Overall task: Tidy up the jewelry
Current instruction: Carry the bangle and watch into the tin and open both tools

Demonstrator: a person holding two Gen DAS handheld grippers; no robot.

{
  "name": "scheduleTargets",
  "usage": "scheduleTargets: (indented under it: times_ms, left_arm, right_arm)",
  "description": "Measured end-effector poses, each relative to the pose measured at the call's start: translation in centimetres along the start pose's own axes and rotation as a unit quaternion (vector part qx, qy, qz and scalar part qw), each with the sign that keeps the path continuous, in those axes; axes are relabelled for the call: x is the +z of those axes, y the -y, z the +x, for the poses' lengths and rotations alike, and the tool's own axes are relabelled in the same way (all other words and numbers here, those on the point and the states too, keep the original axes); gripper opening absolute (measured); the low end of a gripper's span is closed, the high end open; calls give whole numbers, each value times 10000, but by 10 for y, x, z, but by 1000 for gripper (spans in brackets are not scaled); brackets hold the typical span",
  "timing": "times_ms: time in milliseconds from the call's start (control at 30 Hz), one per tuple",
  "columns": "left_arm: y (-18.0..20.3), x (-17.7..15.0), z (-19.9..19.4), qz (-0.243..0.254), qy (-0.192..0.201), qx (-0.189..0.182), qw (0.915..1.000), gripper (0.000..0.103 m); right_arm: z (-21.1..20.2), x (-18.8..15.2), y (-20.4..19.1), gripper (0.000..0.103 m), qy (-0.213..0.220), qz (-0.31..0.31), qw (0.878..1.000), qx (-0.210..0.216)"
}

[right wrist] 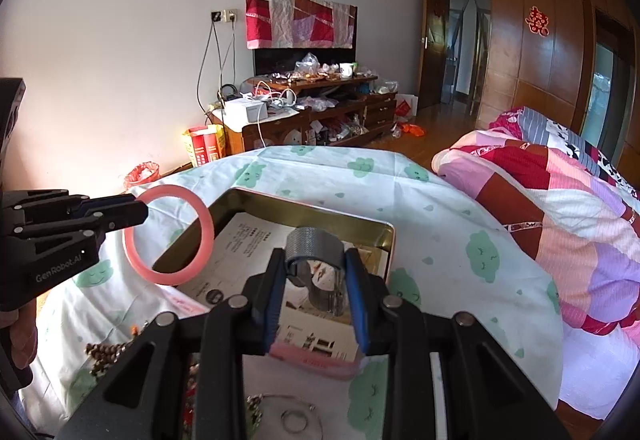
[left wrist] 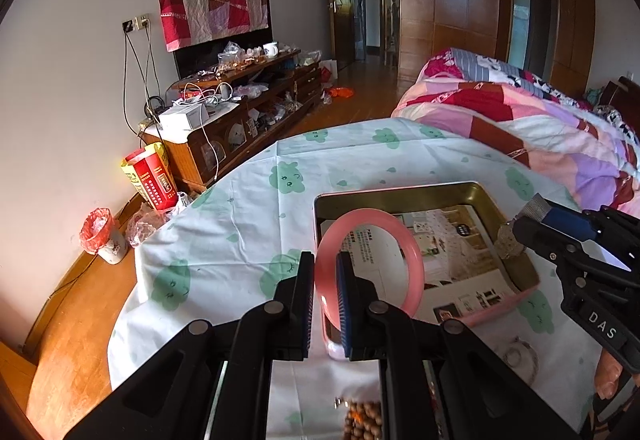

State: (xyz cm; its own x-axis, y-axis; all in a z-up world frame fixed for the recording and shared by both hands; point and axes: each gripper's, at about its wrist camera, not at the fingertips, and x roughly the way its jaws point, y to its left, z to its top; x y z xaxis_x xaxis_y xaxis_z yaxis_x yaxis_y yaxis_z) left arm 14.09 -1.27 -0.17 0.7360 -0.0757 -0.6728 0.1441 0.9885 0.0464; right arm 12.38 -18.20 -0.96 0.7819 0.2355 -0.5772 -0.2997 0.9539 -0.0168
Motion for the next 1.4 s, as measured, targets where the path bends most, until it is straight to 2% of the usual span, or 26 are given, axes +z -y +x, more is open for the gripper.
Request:
scheduleTargets:
  times_ms: [400,867,933,967,1000,1033,1067,1100,1400]
  left_arm:
    - [13,4,43,151,-324,117,9993,10]
    - [14,1,56,199,-421,155,9988,11]
    - [15,1,57,221,-489,194,9984,16]
    - [15,1,57,229,-493,204,9983,24]
    - [16,0,56,236,-454,222,9984,36]
    - [15,0,54,228,-423,270,9985,44]
    - [15,0,52,214,-380,339,9985,60]
    - [14,0,50,208,-324,367,9986,64]
    - [10,-3,47,224,-324,427,9983,64]
  right_arm:
    - [34,-3,15,32,-274,100,9995,-148]
    - [48,-8,15,33,-381,96,9989,-251]
    - [47,-9,15,34,-331,89,9991,-254]
    - [46,-9,15,34,-309,81,9991,-273]
    - [45,-9,15,37,-302,73,9991,-295]
    - [45,-9,15,46,-300,75,9991,-306]
    - [44,-9,14,50,-292,84,9991,-306]
    - [42,-10,15,53,-270,103,9991,-300]
    - [40,-17,14,53,-318,174,9988,-323]
